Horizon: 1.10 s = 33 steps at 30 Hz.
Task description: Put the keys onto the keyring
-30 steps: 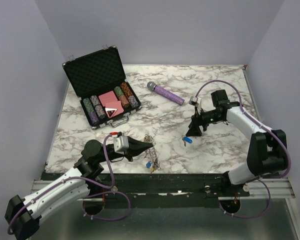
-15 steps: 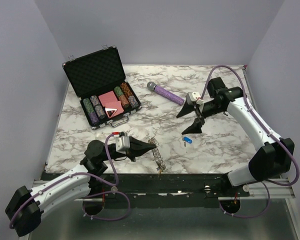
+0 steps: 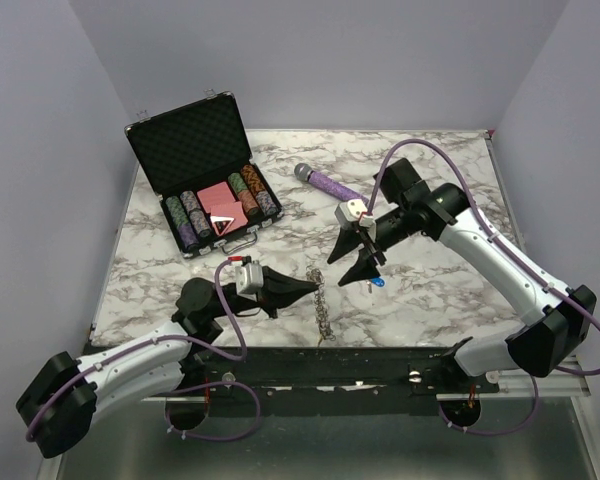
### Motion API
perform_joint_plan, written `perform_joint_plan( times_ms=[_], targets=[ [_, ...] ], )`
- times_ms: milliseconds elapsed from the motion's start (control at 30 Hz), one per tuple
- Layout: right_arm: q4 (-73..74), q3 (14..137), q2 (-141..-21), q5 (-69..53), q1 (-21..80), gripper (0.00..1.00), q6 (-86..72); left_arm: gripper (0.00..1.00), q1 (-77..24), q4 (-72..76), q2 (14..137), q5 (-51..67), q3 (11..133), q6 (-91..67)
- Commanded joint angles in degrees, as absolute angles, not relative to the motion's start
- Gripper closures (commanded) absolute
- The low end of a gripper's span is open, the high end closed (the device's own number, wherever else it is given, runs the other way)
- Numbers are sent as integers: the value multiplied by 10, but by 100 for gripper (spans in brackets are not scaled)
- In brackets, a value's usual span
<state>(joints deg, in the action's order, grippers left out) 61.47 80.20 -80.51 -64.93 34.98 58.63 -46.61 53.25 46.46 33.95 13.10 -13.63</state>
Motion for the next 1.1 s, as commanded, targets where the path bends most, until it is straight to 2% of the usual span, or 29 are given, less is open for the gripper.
perform_joint_plan(
  times_ms=[0,467,1067],
  targets=[
    [571,794,-799,-650,361,41,535,100,-467,623,484,308,144,-173],
    [549,782,-805,-642,377,50,505,100,-469,686,542,270,151,-209],
    [519,781,-817,-633,384,64,468,100,-487,687,555,226,156,-218]
  ],
)
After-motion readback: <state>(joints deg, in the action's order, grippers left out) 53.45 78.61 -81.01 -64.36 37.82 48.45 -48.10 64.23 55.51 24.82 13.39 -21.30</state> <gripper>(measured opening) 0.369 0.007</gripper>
